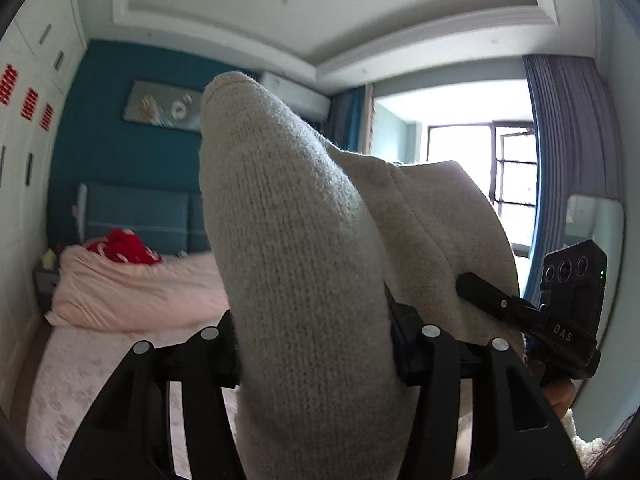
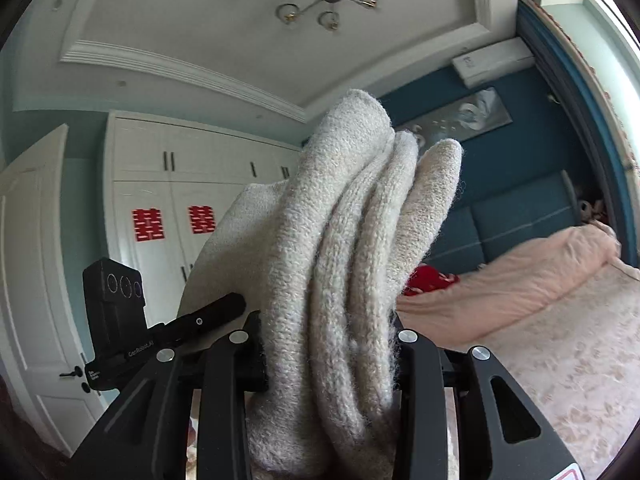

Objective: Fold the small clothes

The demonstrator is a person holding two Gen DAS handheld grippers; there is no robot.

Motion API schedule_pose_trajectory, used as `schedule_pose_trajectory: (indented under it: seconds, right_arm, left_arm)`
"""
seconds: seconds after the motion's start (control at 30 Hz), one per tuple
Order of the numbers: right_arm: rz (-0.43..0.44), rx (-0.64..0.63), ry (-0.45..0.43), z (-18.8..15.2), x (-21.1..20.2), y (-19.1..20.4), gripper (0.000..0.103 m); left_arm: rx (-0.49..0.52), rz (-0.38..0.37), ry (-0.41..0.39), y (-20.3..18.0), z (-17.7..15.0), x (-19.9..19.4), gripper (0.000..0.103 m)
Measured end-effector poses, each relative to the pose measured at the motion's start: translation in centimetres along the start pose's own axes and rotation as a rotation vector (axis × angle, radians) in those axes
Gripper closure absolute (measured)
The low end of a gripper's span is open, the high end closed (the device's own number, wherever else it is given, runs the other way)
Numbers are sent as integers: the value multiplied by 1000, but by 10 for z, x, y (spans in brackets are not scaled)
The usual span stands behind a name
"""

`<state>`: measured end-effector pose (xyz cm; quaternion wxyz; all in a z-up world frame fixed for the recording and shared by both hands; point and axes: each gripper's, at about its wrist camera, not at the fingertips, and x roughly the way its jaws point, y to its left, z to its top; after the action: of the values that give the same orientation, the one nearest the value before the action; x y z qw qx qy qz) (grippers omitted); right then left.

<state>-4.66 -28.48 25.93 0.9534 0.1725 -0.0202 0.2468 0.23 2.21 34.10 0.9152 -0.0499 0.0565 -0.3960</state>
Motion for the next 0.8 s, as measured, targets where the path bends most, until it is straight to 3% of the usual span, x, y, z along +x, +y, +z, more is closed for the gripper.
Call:
schedule_pose_trajectory:
  seconds: [0.13,0.33,0.6,0.8]
  right_arm:
    - [29,32,25,-14,39,3,69]
    - [20,119,128,-59,103,-8,69]
    - [-33,208,291,-140,162,-40,69]
    - [-88,289,391,-207,184,-78,69]
  left_arm:
    - [30,68,-23,31,-3,-16,48]
    - [-34,135,51,84,-28,-11,48]
    - [-180,190,202,182,-110,16,49]
    - [-253,204,300,218,-175,41,49]
